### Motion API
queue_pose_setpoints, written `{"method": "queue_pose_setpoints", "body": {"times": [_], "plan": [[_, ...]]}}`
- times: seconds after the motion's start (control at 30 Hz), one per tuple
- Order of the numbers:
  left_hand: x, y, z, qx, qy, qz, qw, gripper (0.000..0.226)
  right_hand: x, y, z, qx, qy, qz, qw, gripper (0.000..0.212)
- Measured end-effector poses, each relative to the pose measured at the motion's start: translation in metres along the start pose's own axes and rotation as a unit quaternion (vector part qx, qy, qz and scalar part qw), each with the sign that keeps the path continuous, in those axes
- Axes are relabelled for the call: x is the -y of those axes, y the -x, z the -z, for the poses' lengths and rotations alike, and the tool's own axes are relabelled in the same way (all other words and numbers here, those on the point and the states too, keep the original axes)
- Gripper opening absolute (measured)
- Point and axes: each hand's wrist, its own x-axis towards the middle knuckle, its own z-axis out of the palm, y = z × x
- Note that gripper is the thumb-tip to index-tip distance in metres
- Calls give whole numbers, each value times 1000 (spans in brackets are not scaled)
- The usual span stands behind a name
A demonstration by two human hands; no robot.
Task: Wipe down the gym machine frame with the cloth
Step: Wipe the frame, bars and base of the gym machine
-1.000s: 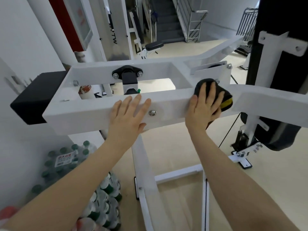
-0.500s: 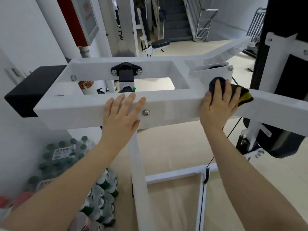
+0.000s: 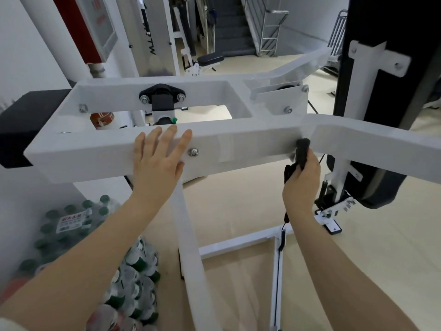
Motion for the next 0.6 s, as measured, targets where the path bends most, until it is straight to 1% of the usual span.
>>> {"method": "queue_pose_setpoints", "body": {"times": [0.07,0.1,0.17,0.27,0.37,0.4,0.47,0.53,0.6], "plan": [[0,0,1,5,-1,-3,1000,66,-3,-10,-5,4,-36,-119,992,46],[1,1,1,9,-3,-4,1000,66,-2,-16,-10,23,-62,-144,987,49],[2,1,2,14,-3,-7,1000,68,3,-22,-22,76,-110,-145,980,60],[2,1,2,13,-3,-10,1000,70,8,-8,-35,118,-177,-153,965,77],[2,1,2,15,1,-8,1000,70,9,19,-48,169,-173,-103,965,81],[2,1,3,18,2,-7,1000,71,10,24,-52,182,-175,-98,963,84],[3,2,3,25,6,-8,1000,71,13,18,-56,171,-196,-122,958,88],[4,1,4,25,6,-13,1000,72,15,3,-55,127,-209,-166,955,88],[5,1,5,26,3,-18,999,73,16,-7,-52,91,-201,-191,957,84]]}}
